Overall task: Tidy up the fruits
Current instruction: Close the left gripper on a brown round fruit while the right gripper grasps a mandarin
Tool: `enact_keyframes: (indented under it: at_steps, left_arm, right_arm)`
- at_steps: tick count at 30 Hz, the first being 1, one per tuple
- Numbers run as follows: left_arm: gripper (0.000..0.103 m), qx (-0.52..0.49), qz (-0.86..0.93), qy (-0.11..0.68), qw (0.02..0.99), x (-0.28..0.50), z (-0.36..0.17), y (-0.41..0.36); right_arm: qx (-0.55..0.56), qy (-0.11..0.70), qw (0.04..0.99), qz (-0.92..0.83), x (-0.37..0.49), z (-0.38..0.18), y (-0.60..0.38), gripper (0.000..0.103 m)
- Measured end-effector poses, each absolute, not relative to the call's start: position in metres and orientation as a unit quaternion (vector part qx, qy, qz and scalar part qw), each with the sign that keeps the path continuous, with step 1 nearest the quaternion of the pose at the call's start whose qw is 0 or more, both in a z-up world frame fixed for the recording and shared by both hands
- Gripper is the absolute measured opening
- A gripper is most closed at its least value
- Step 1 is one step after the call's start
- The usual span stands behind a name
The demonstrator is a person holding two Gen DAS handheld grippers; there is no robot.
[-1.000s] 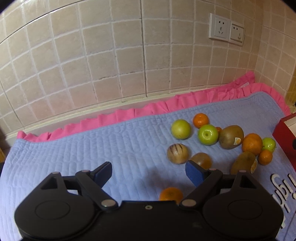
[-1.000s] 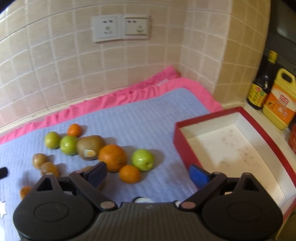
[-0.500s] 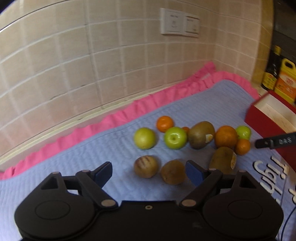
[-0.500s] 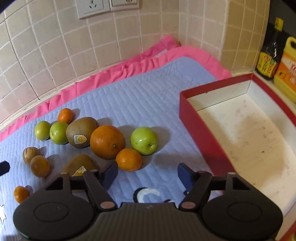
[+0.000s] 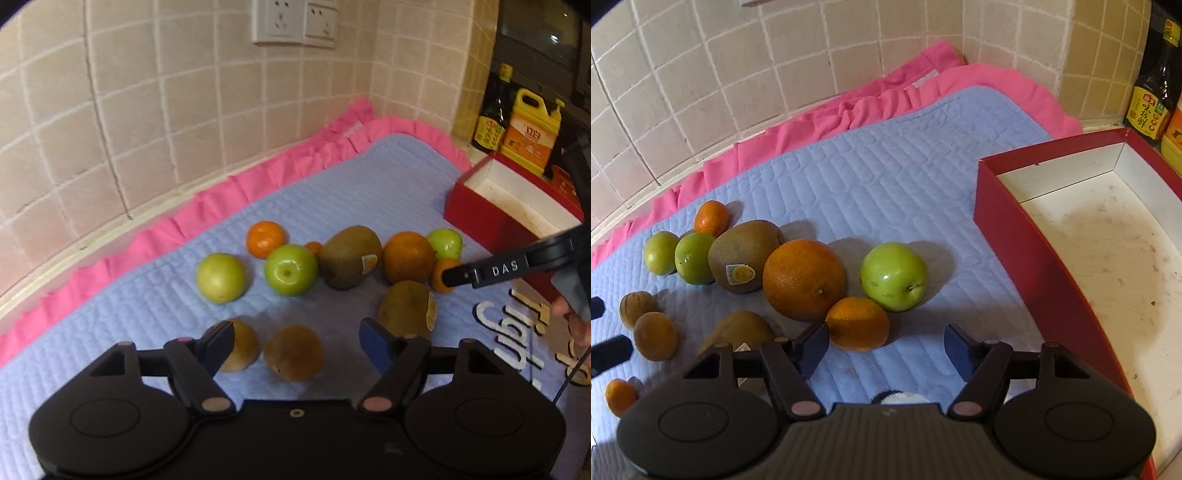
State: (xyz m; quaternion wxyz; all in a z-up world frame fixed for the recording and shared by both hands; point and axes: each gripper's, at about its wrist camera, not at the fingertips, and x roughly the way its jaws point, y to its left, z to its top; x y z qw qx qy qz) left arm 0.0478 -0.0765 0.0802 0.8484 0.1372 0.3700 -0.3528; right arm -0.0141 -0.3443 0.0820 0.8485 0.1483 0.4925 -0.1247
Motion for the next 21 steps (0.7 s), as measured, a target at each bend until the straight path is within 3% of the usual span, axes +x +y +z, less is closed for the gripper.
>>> enact_keyframes:
  at_steps: [3, 11, 13, 18, 21]
  left_arm:
    - [0.076, 0.147, -0.354, 0.382, 0.841, 0.054, 0.072, -0.082]
    - [0.072, 0.153, -0.372, 0.386, 0.83, 0.058, 0.062, -0.091]
    - [0.063, 0.161, -0.375, 0.39, 0.825, 0.057, 0.06, -0.094]
    - [0.062, 0.173, -0.369, 0.386, 0.828, 0.053, 0.058, -0.098]
    - [0.062, 0.166, -0.374, 0.386, 0.827, 0.05, 0.059, -0.1]
  right_arm:
    - [0.151, 0.491, 0.849, -0.121, -0.009, 0.079, -0.344, 0.071]
    - [0.16, 0.496, 0.846, -0.114, 0.001, 0.07, -0.341, 0.07]
    - [0.163, 0.494, 0.846, -0.114, 0.002, 0.07, -0.341, 0.07]
    - [0.172, 0.491, 0.846, -0.114, 0.001, 0.07, -0.342, 0.069]
    - [0.169, 0.494, 0.845, -0.117, 0.001, 0.068, -0.341, 0.062]
